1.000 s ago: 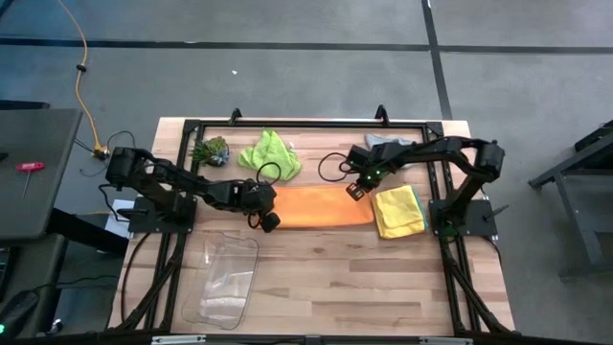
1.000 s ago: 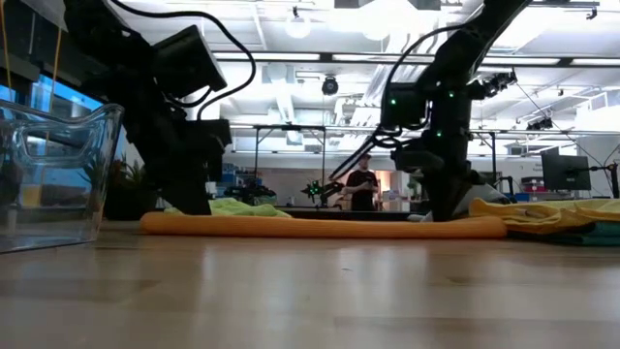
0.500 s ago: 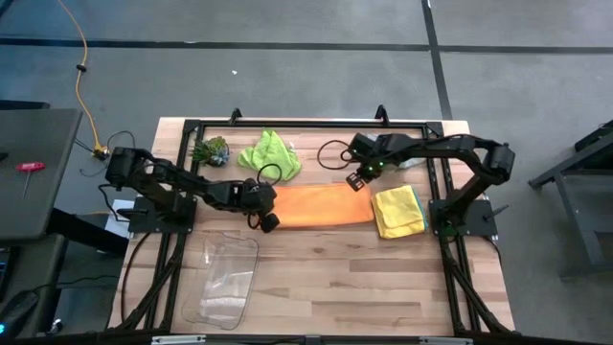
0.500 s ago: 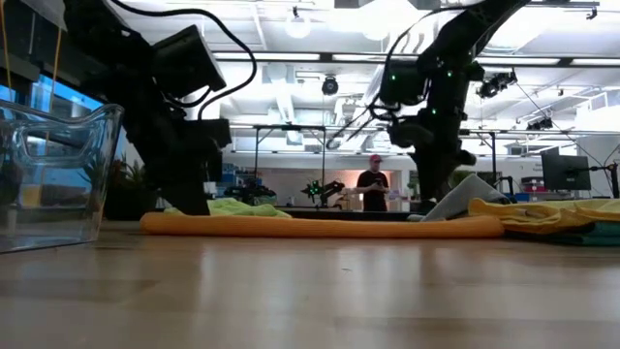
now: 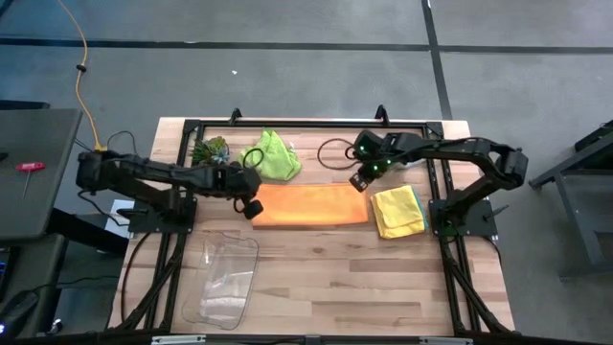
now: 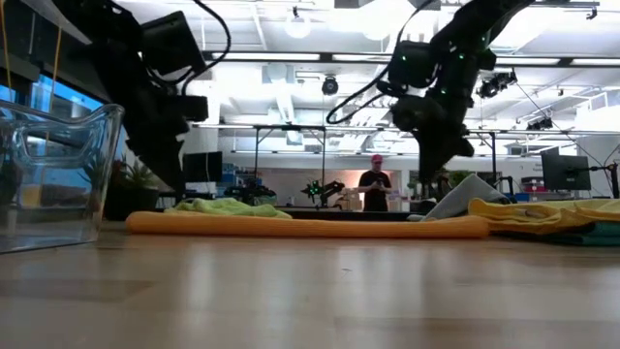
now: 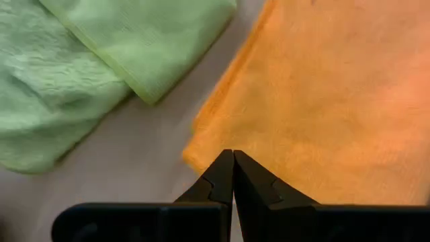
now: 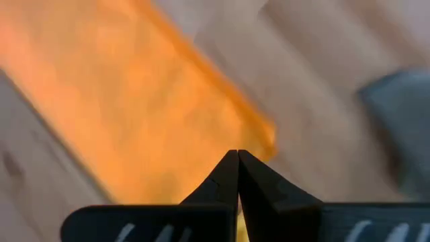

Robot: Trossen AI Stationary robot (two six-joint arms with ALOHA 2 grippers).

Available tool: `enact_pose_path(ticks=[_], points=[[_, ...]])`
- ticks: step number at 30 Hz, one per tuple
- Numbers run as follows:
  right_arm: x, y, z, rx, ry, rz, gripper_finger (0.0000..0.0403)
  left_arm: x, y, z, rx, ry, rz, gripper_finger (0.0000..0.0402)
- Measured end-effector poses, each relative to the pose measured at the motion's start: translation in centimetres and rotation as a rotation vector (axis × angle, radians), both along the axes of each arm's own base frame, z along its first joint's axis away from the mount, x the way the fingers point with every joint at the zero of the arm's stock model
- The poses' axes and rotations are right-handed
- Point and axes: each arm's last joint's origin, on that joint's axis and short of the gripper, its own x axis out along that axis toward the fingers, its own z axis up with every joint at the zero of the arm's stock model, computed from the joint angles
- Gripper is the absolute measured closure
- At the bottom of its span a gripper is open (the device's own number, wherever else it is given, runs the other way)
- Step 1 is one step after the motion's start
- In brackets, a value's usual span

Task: Fold microfiber towels
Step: Fold the orange towel

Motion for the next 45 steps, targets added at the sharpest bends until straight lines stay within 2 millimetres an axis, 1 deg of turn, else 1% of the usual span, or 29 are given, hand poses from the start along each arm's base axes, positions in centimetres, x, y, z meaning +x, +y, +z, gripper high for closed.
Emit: enact_pose_path(ticks=[2,4,8,10,13,16,18,21,27,34,41,45], points=[[-0.4,0.5,-0.7,0.025,0.027,0.013,0.0403,-0.2,0.2,0.7,-0.011,-0.039,-0.038,0.0402],[-0.5,0.9,-1.2,0.034,0.041,0.015,0.0403,0.2,0.2,1.1,-0.040,-0.107,-0.096,0.0402],[-0.2,1.6,-1.3,0.038,0.039,0.032,0.0403,1.2,0.4,1.5,-0.107,-0.227,-0.201,0.0402],[0.0,2.0,-1.3,0.046,0.027,0.030,0.0403,1.7,0.5,0.9,-0.132,-0.229,-0.225,0.0402],[0.4,2.5,-1.2,0.046,0.009,0.032,0.0403,2.2,0.7,-0.5,-0.155,-0.182,-0.221,0.0402],[0.7,2.9,-1.2,0.048,-0.007,0.030,0.0403,2.4,0.6,-1.9,-0.207,-0.113,-0.219,0.0402],[0.8,3.2,-1.2,0.055,-0.004,0.028,0.0403,2.4,0.4,-2.6,-0.239,-0.078,-0.226,0.0402],[0.6,3.6,-1.3,0.071,0.022,0.028,0.0403,2.0,0.3,-3.0,-0.253,-0.015,-0.223,0.0402],[0.5,4.0,-1.3,0.090,0.048,0.010,0.0403,0.7,0.8,-3.3,-0.215,0.116,-0.210,0.0402],[0.5,4.1,-1.3,0.132,0.042,-0.017,0.0403,-0.8,1.0,-3.9,-0.221,0.165,-0.209,0.0402],[0.5,4.1,-1.3,0.155,0.045,-0.080,0.0403,-2.9,1.4,-2.8,-0.187,0.231,-0.182,0.0402],[0.6,4.1,-1.3,0.161,0.044,-0.101,0.0403,-3.3,1.9,-1.8,-0.163,0.170,-0.138,0.0401]])
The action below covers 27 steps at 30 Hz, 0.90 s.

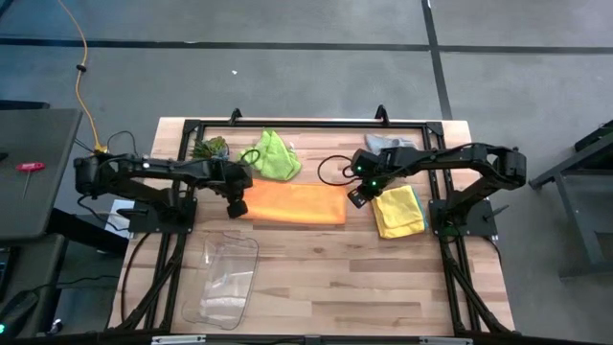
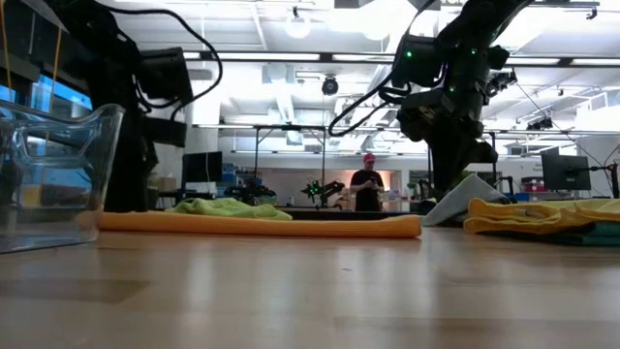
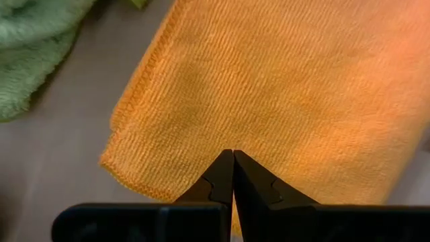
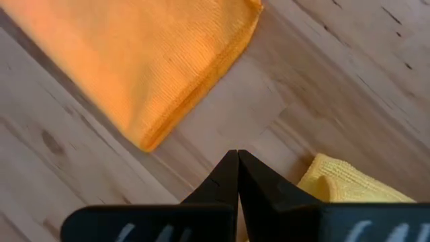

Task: Fold microfiber towels
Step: Fold the orange towel

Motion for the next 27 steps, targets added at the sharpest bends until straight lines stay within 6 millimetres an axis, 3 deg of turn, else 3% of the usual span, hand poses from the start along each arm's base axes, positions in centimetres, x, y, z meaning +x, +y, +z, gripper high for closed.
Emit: enact_pose_path(ticks=[7,14,17,21,27], points=[[0.2,-0.2,0.0,-0.010,0.006,-0.173,0.0403,-0.3,0.5,0.4,-0.001,-0.029,0.061,0.0401],[1.1,-0.5,0.4,-0.026,-0.100,-0.150,0.0385,-0.3,0.5,0.4,-0.005,-0.033,0.077,0.0401],[1.2,-0.4,0.4,-0.003,-0.112,-0.141,0.0341,-0.3,0.5,0.4,-0.006,-0.035,0.083,0.0401],[1.2,-0.5,0.0,0.014,-0.089,-0.164,0.0255,-0.2,0.5,0.4,-0.004,-0.043,0.086,0.0401],[2.6,-0.3,-2.5,0.100,-0.047,-0.198,0.0144,0.0,0.6,0.5,0.003,-0.062,0.090,0.0401]])
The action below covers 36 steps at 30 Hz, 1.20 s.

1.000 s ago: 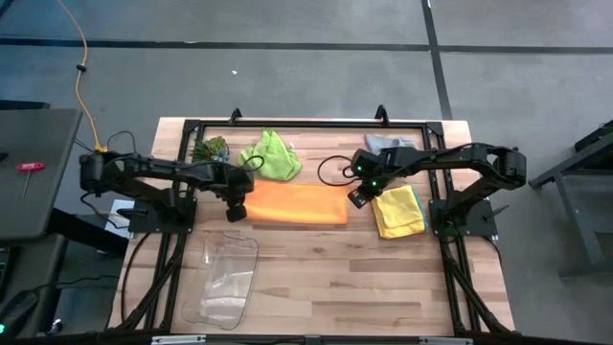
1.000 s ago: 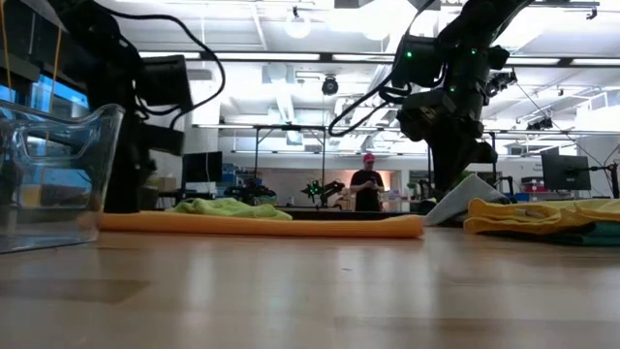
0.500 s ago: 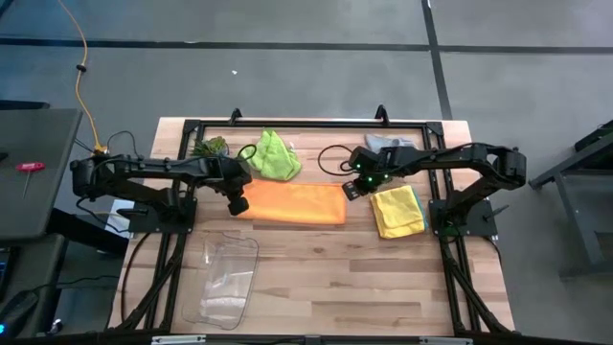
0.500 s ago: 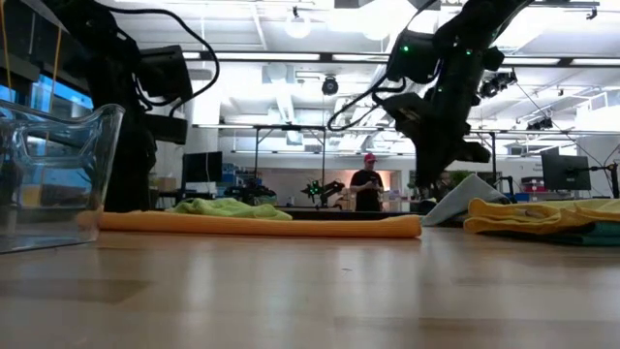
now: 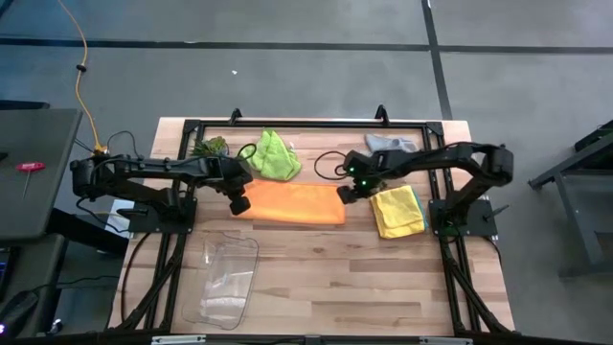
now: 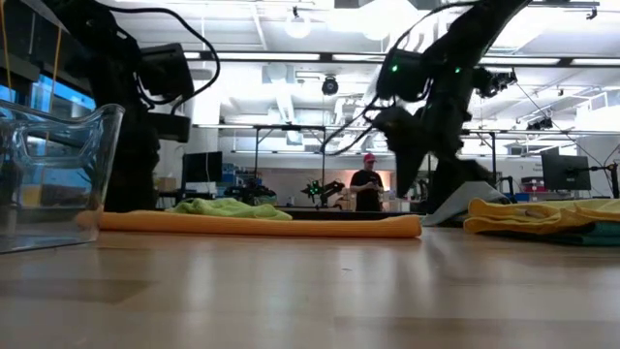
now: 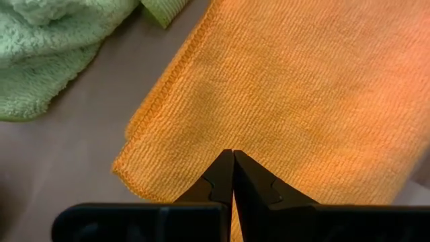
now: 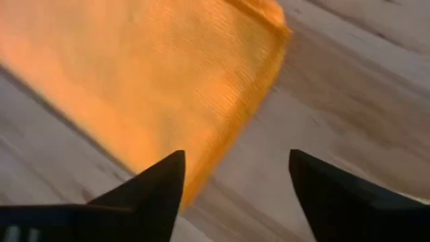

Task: Fold microfiber towels
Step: Fold the orange towel

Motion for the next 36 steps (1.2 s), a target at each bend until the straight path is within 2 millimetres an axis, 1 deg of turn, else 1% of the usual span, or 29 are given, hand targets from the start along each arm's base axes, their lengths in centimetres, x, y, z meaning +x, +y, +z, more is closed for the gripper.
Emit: enact_pose_path(ticks=[3,6,10,14,19,22,24,28,31,33,36], points=[[0.7,0.0,-0.8,-0.009,-0.004,-0.083,0.0128,0.1,0.0,0.0,0.001,-0.012,0.013,0.0401],[1.0,-0.1,-1.3,-0.019,0.014,-0.175,0.0131,0.1,0.0,0.0,-0.001,-0.013,0.018,0.0401],[1.8,0.4,-1.9,0.006,-0.006,-0.216,0.0149,0.2,0.1,0.1,0.003,-0.021,0.018,0.0401],[2.3,1.3,-2.9,0.020,0.026,-0.232,0.0169,0.3,0.1,0.1,0.009,-0.033,0.018,0.0401],[2.5,2.4,-3.8,-0.030,0.073,-0.274,0.0193,0.3,0.1,0.1,0.011,-0.038,0.018,0.0401],[2.5,2.6,-3.9,-0.067,0.079,-0.287,0.0221,0.3,0.1,0.1,0.011,-0.037,0.018,0.0401],[2.4,2.6,-4.0,-0.085,0.089,-0.299,0.0249,0.3,0.2,0.1,0.012,-0.039,0.019,0.0401],[2.3,2.6,-4.1,-0.129,0.106,-0.333,0.0326,0.4,0.2,0.2,0.014,-0.051,0.028,0.0401],[2.5,2.5,-4.1,-0.127,0.082,-0.341,0.0384,0.6,0.3,0.3,0.021,-0.069,0.036,0.0401],[2.7,2.6,-4.1,-0.123,0.057,-0.353,0.0395,0.6,0.3,0.3,0.022,-0.072,0.039,0.0401],[2.9,2.8,-4.1,-0.131,0.039,-0.385,0.0374,0.6,0.3,0.3,0.025,-0.071,0.037,0.0401]])
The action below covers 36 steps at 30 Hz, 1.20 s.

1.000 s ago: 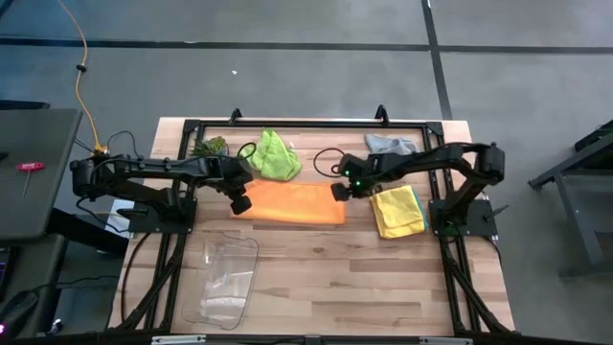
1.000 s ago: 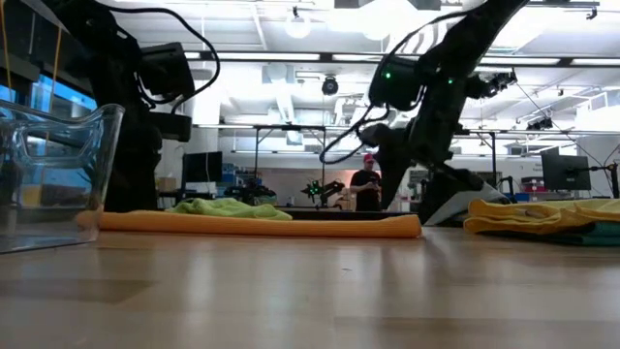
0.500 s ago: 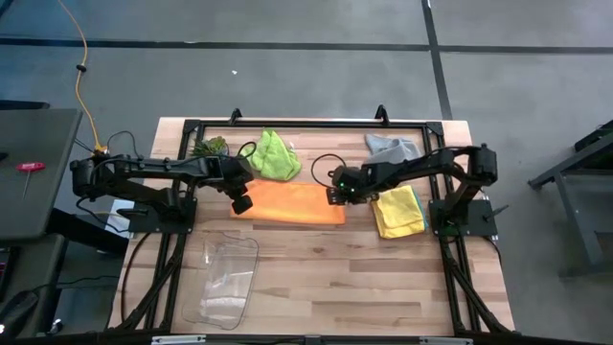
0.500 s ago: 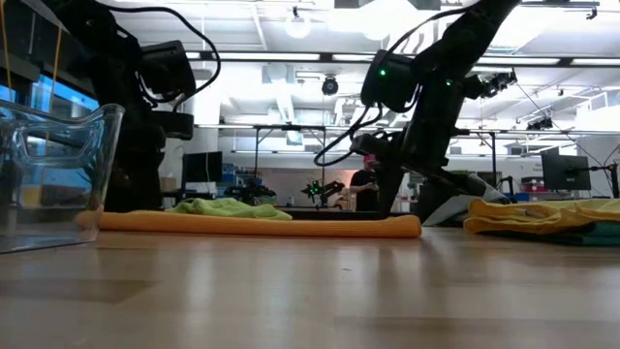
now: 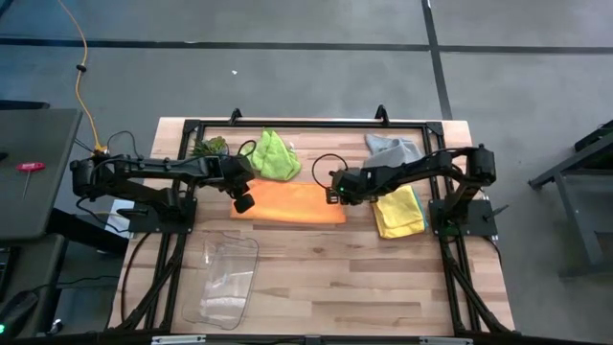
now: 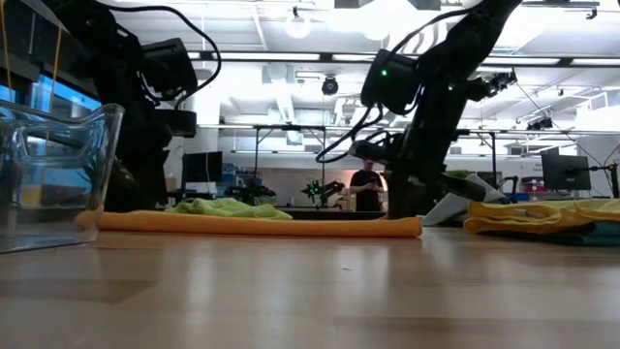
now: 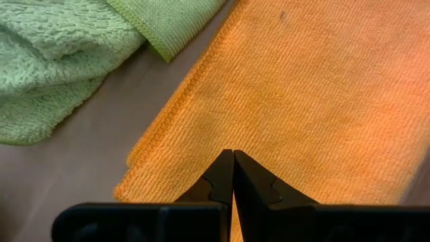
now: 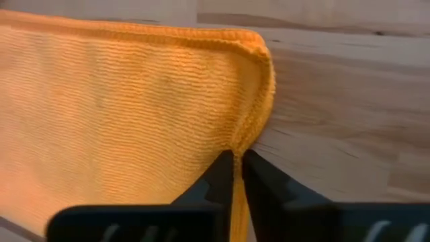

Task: Fold microfiber towels
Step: Fold the orange towel

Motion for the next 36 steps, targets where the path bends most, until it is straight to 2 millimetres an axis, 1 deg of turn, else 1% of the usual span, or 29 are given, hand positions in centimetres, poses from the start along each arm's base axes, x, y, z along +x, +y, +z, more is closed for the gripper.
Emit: enact_pose_path(ticks=[3,5,7,9,10,16,20,23,28,32,36], points=[[0.1,0.1,0.0,-0.011,-0.004,-0.006,0.0349,0.0,0.0,0.0,0.006,0.003,0.003,0.0401],[0.1,0.1,0.0,-0.016,-0.003,0.010,0.0342,0.0,0.0,0.0,0.008,0.002,0.003,0.0401],[0.1,0.1,0.0,-0.022,0.004,0.030,0.0355,0.0,0.0,0.0,0.010,0.002,0.004,0.0401],[0.0,0.1,0.0,-0.024,0.015,0.033,0.0386,0.0,0.1,0.0,0.011,0.000,0.004,0.0401],[-0.1,0.1,0.0,-0.025,0.017,0.035,0.0394,0.0,0.0,0.0,0.012,0.000,0.004,0.0401],[-0.5,0.1,0.1,-0.035,0.061,0.058,0.0400,0.1,0.1,0.1,0.024,-0.003,0.026,0.0401],[-1.0,-0.1,1.0,-0.043,0.070,0.088,0.0402,0.2,0.1,0.2,0.009,-0.018,0.028,0.0401],[-1.8,-0.6,1.3,-0.043,0.118,0.095,0.0402,0.6,0.3,0.9,0.015,-0.044,0.025,0.0401],[-2.7,-1.2,1.8,-0.036,0.167,0.138,0.0402,1.7,0.9,2.7,0.044,-0.104,0.026,0.0401],[-3.3,-1.3,2.8,-0.050,0.184,0.161,0.0403,2.4,1.1,4.0,0.062,-0.145,0.019,0.0401],[-3.8,-1.1,4.4,-0.078,0.143,0.186,0.0403,3.2,1.1,5.3,0.065,-0.193,0.007,0.0401]])
